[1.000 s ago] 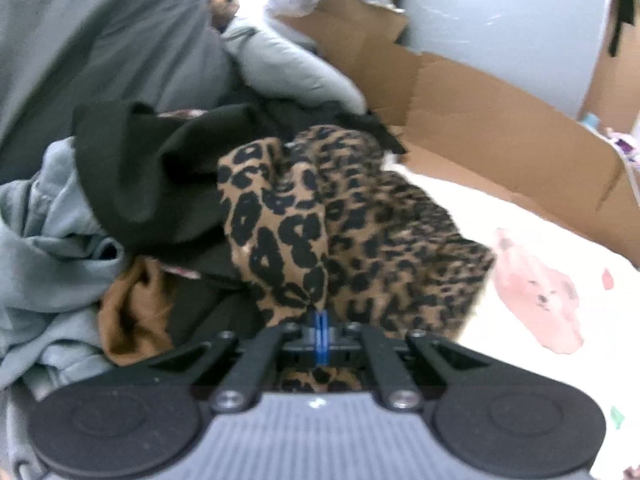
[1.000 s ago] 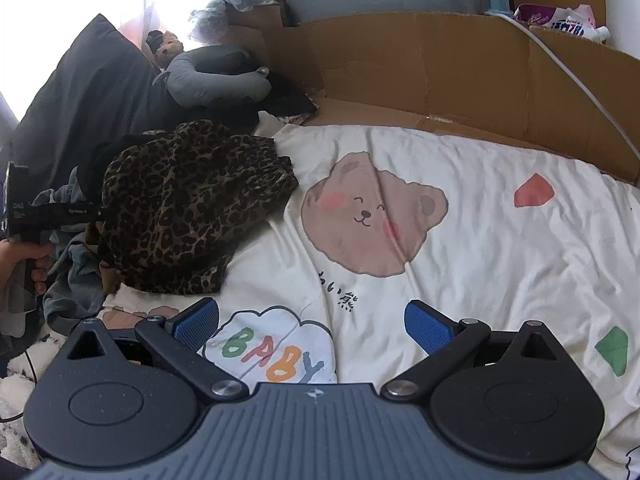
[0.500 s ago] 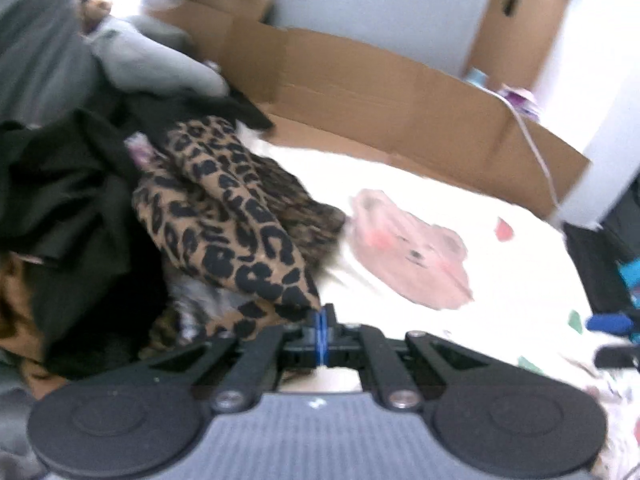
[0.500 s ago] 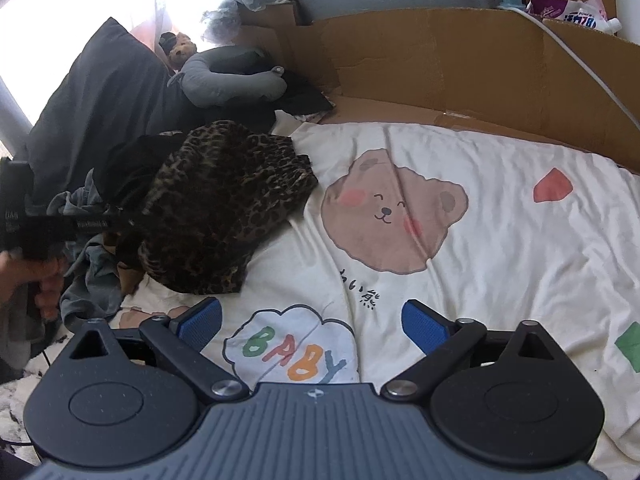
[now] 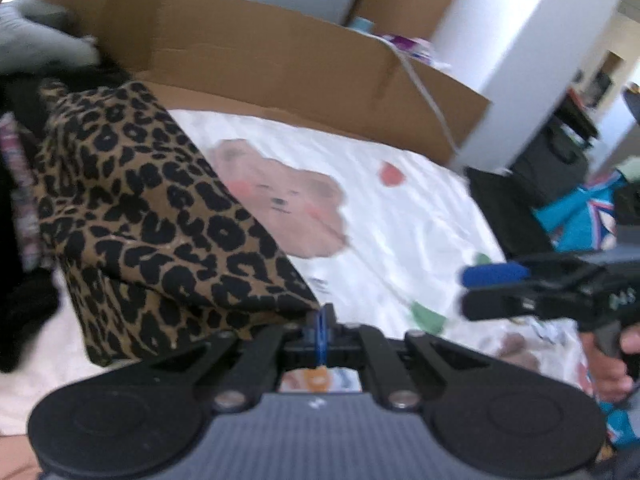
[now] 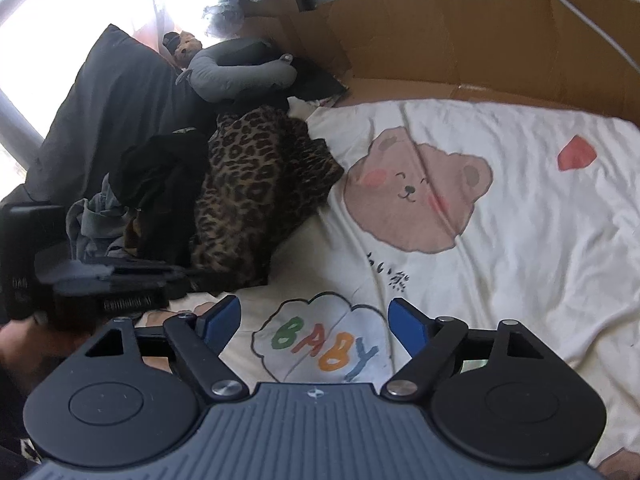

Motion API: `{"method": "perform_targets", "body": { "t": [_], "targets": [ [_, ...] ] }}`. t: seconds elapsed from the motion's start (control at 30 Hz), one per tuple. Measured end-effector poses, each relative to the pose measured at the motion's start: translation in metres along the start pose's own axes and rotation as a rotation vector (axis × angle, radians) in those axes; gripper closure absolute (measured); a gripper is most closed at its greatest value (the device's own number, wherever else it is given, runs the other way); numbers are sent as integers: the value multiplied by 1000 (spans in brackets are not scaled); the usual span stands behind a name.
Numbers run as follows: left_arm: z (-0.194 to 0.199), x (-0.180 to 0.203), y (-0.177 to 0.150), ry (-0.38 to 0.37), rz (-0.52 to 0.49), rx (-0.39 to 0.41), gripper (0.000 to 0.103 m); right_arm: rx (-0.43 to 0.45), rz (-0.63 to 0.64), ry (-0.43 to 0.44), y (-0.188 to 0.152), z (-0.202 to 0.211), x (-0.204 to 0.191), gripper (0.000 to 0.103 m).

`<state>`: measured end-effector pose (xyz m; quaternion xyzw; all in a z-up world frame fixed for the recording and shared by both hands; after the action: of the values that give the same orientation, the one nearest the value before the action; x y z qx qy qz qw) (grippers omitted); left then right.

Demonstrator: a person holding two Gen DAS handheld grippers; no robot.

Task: Fold clothes
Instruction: 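Lift the garment with the left gripper while the right gripper grasps another edge, then pull the garment out of the pile with both grippers, stretching it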

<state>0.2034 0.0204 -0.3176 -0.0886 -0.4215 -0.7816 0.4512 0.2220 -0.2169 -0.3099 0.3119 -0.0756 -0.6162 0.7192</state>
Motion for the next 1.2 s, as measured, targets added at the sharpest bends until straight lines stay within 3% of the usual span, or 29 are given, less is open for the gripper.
{"method": "perform_targets", "body": {
  "t": [0.57,0.6,0.67,0.73,0.87,0.97,1.03,1.2],
  "targets": [
    [-25,46,-21,-255,-56,-78,103,-89,-146,97,-12,-34,6,27],
    [-29,48,-22,-266,-59,-82,103,-102,-150,103,-13,-38,5,30],
    [-33,51,-23,-280,-60,-90,103,-137,-164,117,-19,-48,6,46],
    [-33,49,-25,-278,-47,-103,103,-173,-184,128,-25,-56,8,91],
    [-27,37,-30,-313,11,-116,97,-172,-202,101,-32,-58,15,99],
    [-23,24,-35,-269,16,-135,93,-174,-218,58,-36,-59,25,99],
    [-19,11,-32,-216,37,-115,91,-182,-229,40,-40,-59,32,100],
    [-20,-23,-18,-157,131,5,71,-209,-237,24,-53,-59,47,100]
  ]
}}
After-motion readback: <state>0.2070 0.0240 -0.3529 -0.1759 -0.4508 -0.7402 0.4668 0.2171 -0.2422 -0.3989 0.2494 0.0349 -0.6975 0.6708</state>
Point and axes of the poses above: each gripper's, at about its wrist camera, not at the fingertips, and z roughly against the way its jaws point, x to its right, y to its top, the point moved 2 cm from there along -z, roughly the way its jaws point, and after that the axes turned 15 degrees about -y, right-handed, at the moved point
